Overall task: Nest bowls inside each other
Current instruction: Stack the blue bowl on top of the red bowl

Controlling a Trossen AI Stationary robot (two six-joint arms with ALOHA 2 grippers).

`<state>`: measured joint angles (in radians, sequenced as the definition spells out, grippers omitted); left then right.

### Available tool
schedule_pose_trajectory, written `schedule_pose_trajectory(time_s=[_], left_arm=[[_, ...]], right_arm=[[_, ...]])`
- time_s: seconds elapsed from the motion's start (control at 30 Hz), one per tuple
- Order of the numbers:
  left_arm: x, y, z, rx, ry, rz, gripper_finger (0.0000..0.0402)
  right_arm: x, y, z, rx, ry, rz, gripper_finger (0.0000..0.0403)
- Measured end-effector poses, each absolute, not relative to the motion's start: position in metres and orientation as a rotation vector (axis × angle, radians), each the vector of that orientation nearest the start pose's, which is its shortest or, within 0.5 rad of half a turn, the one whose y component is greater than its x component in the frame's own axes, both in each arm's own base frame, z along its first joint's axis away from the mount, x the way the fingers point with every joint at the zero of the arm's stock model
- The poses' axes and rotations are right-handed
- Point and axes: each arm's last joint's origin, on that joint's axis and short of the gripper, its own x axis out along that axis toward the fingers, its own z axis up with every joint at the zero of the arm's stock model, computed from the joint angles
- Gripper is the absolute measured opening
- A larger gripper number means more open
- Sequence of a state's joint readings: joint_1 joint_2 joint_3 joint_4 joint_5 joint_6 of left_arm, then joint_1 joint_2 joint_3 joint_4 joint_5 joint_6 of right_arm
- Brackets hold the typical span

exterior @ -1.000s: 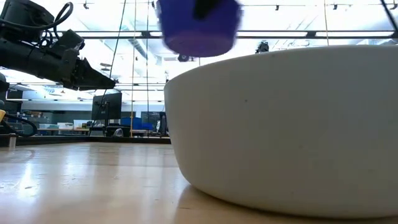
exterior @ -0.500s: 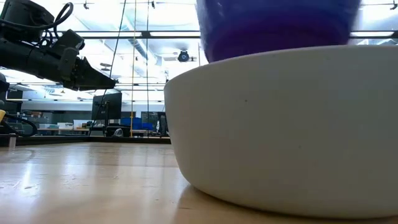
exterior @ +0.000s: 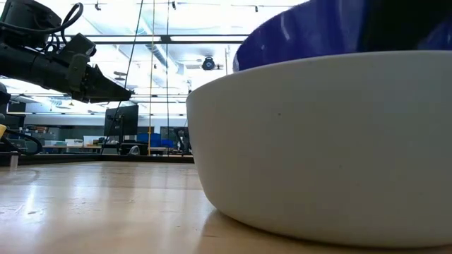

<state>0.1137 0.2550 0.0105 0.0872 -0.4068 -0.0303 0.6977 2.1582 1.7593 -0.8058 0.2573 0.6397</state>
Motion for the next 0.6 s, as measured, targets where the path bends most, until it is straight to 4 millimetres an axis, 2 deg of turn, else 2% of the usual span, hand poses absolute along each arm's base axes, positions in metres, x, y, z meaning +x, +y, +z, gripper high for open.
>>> schedule_pose_trajectory(time_s=[0.17,0.27,0.6], left_arm=[[0.108,0.024,0.154,-0.006,0.150,0.522,0.0207],[0.108,0.024,0.154,-0.006,0.150,0.522,0.0208],[0.108,0.024,0.154,-0.006,0.150,0.522,0.0208]], right_arm=[[0.348,0.278,0.183,0.025,1.149,-0.006,0.0002],[0.348,0.277,0.182,0.029,1.155,-0.015,0.0018],[0.354,0.270,0.182,0.020,1.154,-0.010,0.0168]])
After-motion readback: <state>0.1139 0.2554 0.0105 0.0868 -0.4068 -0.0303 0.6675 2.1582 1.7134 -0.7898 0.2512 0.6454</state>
